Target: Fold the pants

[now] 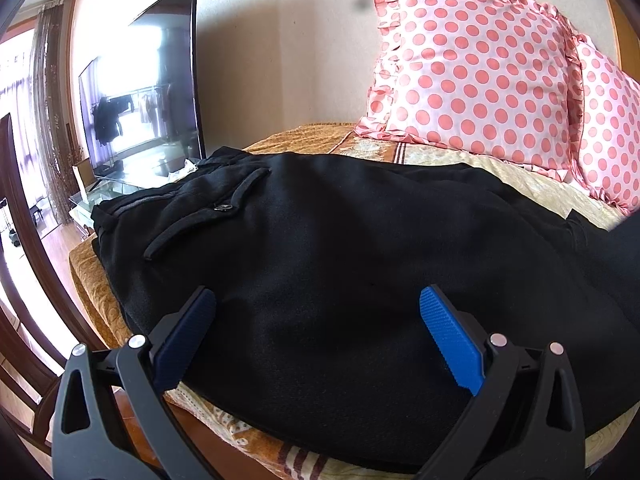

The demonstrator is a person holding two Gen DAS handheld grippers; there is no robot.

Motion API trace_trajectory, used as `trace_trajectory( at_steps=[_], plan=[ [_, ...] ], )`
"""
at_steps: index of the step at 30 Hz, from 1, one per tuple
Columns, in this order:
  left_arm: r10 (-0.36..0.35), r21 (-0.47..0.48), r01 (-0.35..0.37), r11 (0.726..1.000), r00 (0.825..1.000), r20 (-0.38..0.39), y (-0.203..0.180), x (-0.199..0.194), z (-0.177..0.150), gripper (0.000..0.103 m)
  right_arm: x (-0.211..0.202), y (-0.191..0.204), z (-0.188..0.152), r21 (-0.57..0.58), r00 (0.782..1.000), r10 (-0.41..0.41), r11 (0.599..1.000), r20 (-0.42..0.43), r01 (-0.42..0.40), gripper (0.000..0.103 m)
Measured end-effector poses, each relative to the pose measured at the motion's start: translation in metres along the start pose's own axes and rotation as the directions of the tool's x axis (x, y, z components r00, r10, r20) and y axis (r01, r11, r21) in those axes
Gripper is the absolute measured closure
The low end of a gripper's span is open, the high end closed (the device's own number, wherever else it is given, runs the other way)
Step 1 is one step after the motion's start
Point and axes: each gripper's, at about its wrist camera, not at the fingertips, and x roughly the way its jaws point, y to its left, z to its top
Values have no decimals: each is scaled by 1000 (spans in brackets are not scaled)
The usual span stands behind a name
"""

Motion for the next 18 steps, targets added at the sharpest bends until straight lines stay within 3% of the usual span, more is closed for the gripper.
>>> trace_trajectory(
  at_steps=[2,4,8,11,14,15,18],
  plan=[
    [-3,1,3,1000,1000,-2,0,0,0,2,4,12,2,-19,1000,27,999,4,-27,97],
    [-2,1,2,1000,1000,-3,1,0,0,2,22,20,-7,-62,997,16,998,-79,-20,97],
    [-4,2,4,1000,1000,-3,1,0,0,2,33,25,-11,-51,996,28,998,-83,-32,97],
    [-3,1,3,1000,1000,-3,1,0,0,2,43,42,-23,-169,988,-20,986,-152,-6,97],
    [-5,6,5,1000,1000,-6,1,0,1,2,47,53,-47,-316,974,-87,949,-209,17,94],
    [-15,7,15,1000,1000,-8,1,-1,2,2,45,56,-51,-351,974,-91,936,-207,13,89],
    [-37,-19,38,999,999,10,10,-11,8,2,32,66,-53,-386,969,-36,920,-243,-63,61]
  ],
)
